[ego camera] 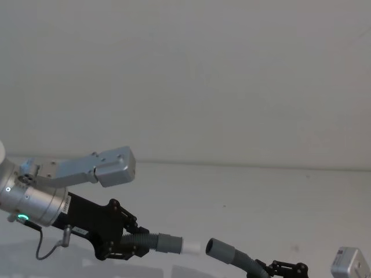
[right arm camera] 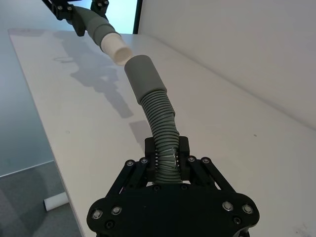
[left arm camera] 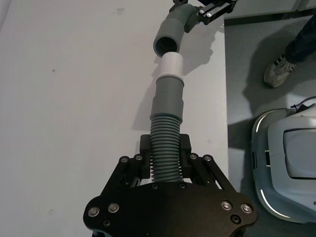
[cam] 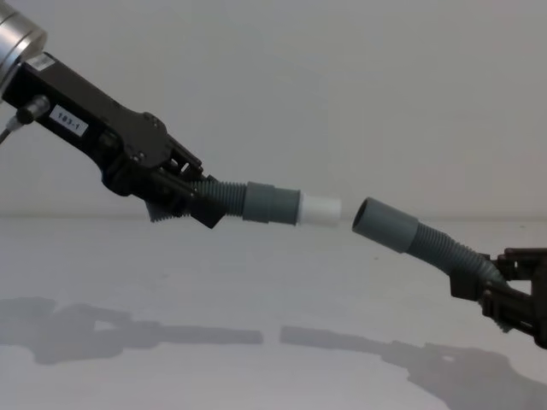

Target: Use both hands to pick up one end of the pipe from the table, align the ends, and insert them.

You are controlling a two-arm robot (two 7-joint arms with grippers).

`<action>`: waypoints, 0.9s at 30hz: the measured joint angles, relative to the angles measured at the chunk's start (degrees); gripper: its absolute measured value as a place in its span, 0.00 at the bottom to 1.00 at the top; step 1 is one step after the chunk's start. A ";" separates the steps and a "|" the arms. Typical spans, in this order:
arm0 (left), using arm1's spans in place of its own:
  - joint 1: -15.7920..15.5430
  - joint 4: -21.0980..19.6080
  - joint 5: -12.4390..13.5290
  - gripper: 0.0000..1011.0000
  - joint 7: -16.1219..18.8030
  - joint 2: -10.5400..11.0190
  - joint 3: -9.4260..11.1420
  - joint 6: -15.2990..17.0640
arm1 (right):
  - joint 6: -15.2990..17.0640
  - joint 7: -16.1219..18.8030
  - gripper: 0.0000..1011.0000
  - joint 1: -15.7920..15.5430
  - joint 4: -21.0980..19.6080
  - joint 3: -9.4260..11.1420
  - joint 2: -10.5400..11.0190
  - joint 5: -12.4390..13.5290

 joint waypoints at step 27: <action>-2.13 2.63 0.57 0.30 1.14 -1.83 1.96 -1.08 | 0.00 0.00 0.23 0.00 0.00 0.00 0.00 0.00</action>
